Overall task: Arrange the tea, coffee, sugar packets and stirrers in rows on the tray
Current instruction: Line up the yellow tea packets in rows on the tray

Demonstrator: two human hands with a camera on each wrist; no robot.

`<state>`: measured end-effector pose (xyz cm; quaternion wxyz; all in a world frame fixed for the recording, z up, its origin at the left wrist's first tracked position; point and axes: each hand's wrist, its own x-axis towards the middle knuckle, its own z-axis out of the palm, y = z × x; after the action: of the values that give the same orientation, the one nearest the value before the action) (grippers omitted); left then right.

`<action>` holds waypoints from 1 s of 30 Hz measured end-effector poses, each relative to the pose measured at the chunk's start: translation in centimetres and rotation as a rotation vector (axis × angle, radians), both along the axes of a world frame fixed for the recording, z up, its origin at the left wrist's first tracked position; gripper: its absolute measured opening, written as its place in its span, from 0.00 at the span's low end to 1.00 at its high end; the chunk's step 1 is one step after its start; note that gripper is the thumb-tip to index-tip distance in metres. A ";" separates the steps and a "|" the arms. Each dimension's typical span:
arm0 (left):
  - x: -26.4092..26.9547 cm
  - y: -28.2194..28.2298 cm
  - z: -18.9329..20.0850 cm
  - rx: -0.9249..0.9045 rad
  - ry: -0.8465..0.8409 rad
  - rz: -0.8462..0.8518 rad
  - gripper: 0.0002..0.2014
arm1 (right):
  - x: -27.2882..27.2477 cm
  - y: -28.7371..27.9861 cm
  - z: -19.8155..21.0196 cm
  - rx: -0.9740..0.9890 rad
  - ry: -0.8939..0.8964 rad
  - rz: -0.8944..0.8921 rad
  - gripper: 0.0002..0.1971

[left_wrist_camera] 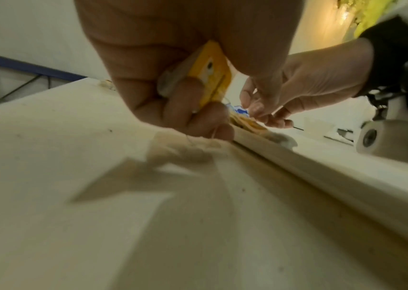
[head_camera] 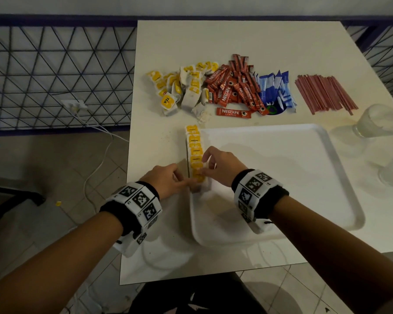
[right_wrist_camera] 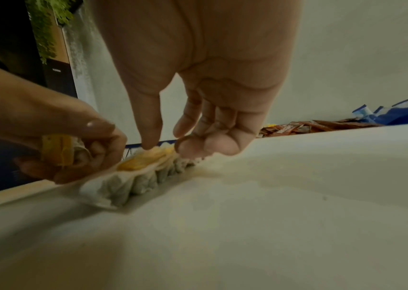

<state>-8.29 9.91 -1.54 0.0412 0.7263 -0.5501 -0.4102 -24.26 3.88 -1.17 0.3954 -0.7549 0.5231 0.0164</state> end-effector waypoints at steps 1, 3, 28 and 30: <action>0.3 0.0 0.0 -0.008 0.068 0.051 0.18 | -0.1 -0.1 0.3 -0.002 -0.016 -0.002 0.11; 0.8 0.0 0.2 -0.011 0.260 0.176 0.21 | -0.1 -0.1 1.2 0.003 -0.067 0.008 0.12; -0.5 -0.5 3.1 -0.155 0.685 0.410 0.06 | -0.4 -2.3 5.1 0.229 -0.412 0.004 0.10; -0.5 -0.4 2.9 -0.278 0.595 0.324 0.06 | -0.5 -2.6 5.3 0.238 -0.415 0.016 0.10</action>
<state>-8.82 9.53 1.33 0.3621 0.6404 -0.4422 -0.5131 -24.79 1.27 4.10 0.5806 -0.6943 0.4188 -0.0744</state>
